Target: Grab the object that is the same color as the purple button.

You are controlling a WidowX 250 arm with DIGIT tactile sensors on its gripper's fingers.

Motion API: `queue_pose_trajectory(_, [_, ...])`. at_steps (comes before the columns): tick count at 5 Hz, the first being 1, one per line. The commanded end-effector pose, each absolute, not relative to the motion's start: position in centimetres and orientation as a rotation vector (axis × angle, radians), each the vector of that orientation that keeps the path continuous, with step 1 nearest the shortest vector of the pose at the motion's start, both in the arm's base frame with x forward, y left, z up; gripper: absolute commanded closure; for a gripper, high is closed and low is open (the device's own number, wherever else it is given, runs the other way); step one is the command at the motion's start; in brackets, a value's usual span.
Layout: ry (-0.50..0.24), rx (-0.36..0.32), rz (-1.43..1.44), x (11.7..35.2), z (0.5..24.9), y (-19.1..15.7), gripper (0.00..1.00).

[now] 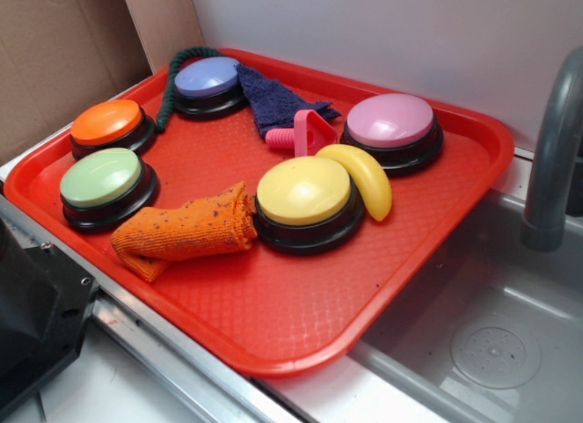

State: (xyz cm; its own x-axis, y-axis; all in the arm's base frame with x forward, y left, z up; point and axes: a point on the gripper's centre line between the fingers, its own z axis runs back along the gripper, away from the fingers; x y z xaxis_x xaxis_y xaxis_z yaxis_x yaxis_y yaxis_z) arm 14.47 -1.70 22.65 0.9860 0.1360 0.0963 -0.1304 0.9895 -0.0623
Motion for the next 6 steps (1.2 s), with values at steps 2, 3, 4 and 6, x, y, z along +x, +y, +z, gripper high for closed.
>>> queue_pose_trajectory(2, [-0.234, -0.083, 0.598, 23.7, 17.7, 0.9, 0.00])
queue_pose_trajectory(3, [-0.266, -0.086, 0.717, 26.9, 14.3, 2.7, 0.00])
queue_pose_trajectory(4, [-0.288, -0.075, 0.785, 29.0, 11.4, 3.8, 0.00])
queue_pose_trajectory(6, [-0.259, -0.074, 0.840, 31.6, 6.0, 4.6, 0.00])
